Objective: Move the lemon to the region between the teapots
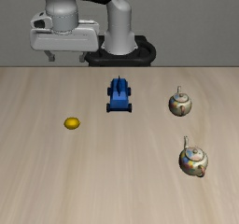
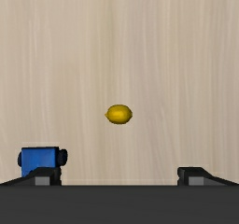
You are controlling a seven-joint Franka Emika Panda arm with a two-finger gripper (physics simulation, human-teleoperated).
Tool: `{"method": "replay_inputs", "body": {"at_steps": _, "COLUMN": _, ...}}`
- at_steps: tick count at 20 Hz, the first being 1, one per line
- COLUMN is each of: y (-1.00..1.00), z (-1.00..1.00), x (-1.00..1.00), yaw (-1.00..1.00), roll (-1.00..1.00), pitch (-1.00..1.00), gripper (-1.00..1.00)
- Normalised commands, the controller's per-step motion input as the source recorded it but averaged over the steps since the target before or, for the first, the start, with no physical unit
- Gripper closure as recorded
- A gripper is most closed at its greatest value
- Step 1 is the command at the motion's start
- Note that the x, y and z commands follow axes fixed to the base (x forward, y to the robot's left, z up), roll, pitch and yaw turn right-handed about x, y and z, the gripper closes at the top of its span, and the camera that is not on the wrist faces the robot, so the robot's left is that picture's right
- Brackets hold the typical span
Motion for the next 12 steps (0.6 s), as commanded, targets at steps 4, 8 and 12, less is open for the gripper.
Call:
{"method": "replay_inputs", "body": {"at_steps": 4, "y": 0.0, "z": -0.75, "x": 0.25, "yaw": 0.0, "roll": 0.0, "pitch": 0.0, "gripper": -1.0}}
{"method": "replay_inputs", "body": {"at_steps": 8, "y": 0.0, "z": -1.0, "x": 0.0, "yaw": 0.0, "roll": 0.0, "pitch": 0.0, "gripper": -1.0}}
{"method": "replay_inputs", "body": {"at_steps": 12, "y": 0.0, "z": -1.0, "x": 0.0, "yaw": 0.0, "roll": 0.0, "pitch": 0.0, "gripper": -1.0}}
